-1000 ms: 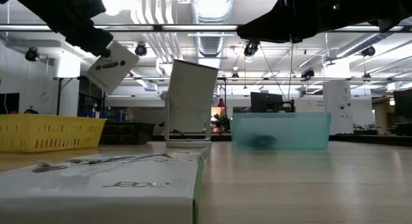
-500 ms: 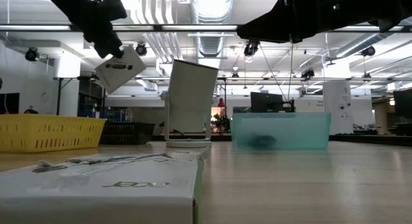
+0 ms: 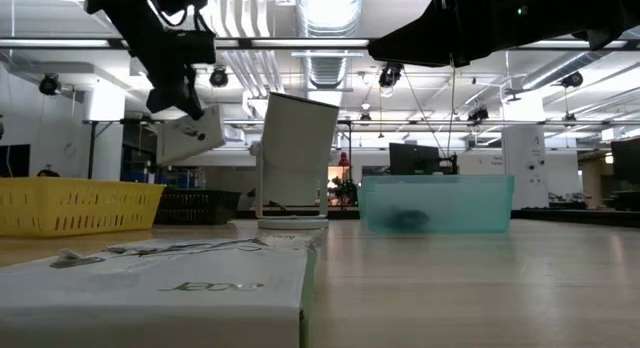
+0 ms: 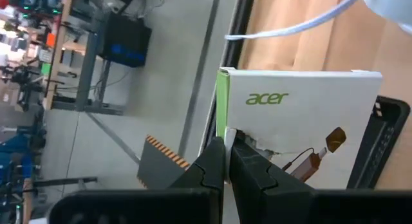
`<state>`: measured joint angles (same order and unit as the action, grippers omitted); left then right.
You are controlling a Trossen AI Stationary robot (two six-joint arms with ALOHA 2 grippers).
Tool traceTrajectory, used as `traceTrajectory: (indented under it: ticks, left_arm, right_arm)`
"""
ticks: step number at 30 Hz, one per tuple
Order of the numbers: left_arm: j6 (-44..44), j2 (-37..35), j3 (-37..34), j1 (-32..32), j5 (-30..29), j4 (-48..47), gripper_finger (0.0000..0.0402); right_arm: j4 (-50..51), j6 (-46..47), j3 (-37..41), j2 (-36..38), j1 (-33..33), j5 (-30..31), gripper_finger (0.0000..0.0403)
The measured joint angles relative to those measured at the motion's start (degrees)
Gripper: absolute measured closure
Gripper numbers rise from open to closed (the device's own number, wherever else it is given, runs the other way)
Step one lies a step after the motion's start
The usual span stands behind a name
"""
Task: Pick and place items into bin
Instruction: Put the left white card reader box into the black bin
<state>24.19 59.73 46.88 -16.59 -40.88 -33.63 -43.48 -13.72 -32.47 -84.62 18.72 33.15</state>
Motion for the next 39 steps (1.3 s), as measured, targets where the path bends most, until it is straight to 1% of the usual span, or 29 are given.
traceTrajectory:
  ticks: [7,12,17,22,26,31,34,36,39]
  left_arm:
    - [4.23,4.69,0.58,-4.35,1.82,0.00,0.0401]
    - [5.30,7.97,0.80,-7.91,7.23,-0.43,0.0401]
    - [7.88,10.48,2.31,-9.73,11.42,-0.38,0.0401]
    - [9.20,12.29,4.80,-10.21,13.50,-1.57,0.0401]
    - [9.85,13.50,6.25,-10.93,13.63,-2.82,0.0401]
    - [11.31,15.17,8.49,-12.32,13.68,-6.11,0.0401]
    - [12.17,15.78,8.95,-13.03,13.91,-6.55,0.0401]
    - [13.84,15.84,8.91,-13.46,14.47,-6.51,0.0401]
    - [14.62,15.92,8.89,-14.02,15.89,-6.48,0.0401]
  right_arm:
    - [0.02,0.02,0.00,0.00,-0.01,0.00,0.0179]
    - [0.04,0.00,0.00,0.00,0.00,0.00,0.0179]
    - [0.31,-0.50,0.00,0.00,0.00,0.00,0.0179]
    - [1.04,-5.78,0.00,0.00,0.02,-0.64,0.0179]
    - [1.53,-5.96,0.00,0.01,0.04,-4.96,0.0179]
    - [4.51,-4.12,0.00,0.02,0.17,-15.62,0.0179]
    - [7.15,-1.63,0.00,0.02,0.17,-21.01,0.0179]
    - [9.21,-0.73,0.00,0.02,0.29,-22.93,0.0179]
    - [11.48,0.82,0.00,0.02,0.88,-23.19,0.0179]
